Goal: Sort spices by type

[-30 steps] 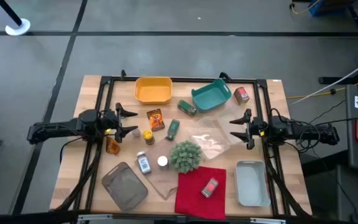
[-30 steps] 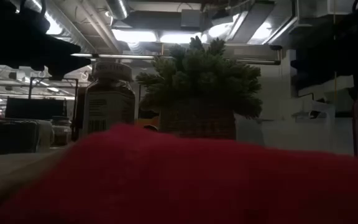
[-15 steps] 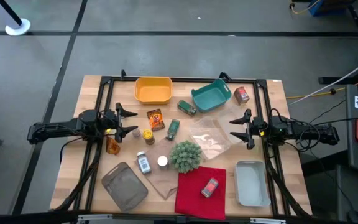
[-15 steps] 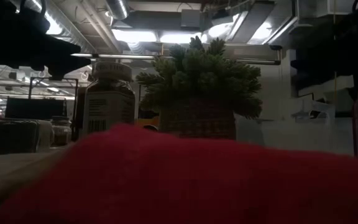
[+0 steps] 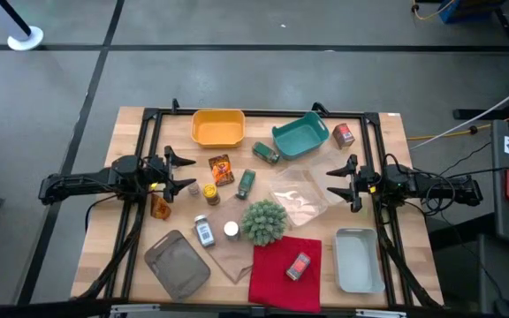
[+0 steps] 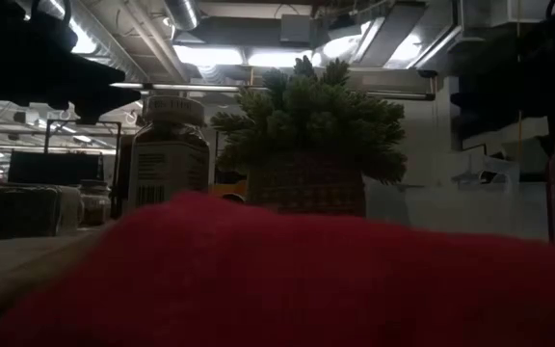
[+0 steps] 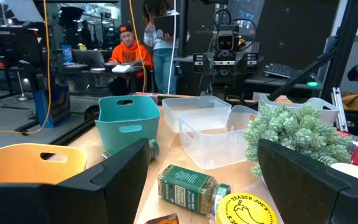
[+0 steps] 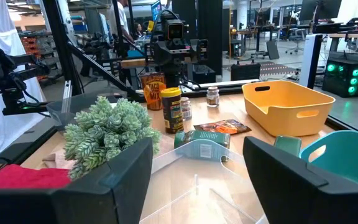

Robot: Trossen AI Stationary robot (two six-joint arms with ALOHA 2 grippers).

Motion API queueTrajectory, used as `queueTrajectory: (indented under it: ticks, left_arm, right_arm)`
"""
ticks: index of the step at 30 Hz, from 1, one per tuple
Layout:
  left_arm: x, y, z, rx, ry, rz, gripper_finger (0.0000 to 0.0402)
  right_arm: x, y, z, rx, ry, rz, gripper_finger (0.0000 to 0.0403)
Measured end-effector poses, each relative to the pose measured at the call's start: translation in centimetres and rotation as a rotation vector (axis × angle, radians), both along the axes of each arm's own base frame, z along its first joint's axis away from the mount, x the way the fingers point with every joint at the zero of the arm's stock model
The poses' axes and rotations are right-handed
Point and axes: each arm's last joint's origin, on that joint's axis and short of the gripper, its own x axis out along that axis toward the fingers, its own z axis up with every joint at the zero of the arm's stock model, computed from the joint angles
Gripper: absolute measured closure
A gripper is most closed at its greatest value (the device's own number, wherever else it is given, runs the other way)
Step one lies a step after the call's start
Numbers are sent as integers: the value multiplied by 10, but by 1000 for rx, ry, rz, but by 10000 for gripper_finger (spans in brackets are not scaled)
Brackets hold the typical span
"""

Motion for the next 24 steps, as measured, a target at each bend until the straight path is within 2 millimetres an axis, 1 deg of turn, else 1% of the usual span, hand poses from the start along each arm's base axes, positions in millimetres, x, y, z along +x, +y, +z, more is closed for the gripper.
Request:
queueTrajectory:
  ticks: [19,24]
  left_arm:
    - [0,0,0,0,0,0,116]
    - [0,0,0,0,0,1,116]
  right_arm:
    - [0,0,0,0,-3,0,152]
    - [0,-1,1,-1,-10,-40,152]
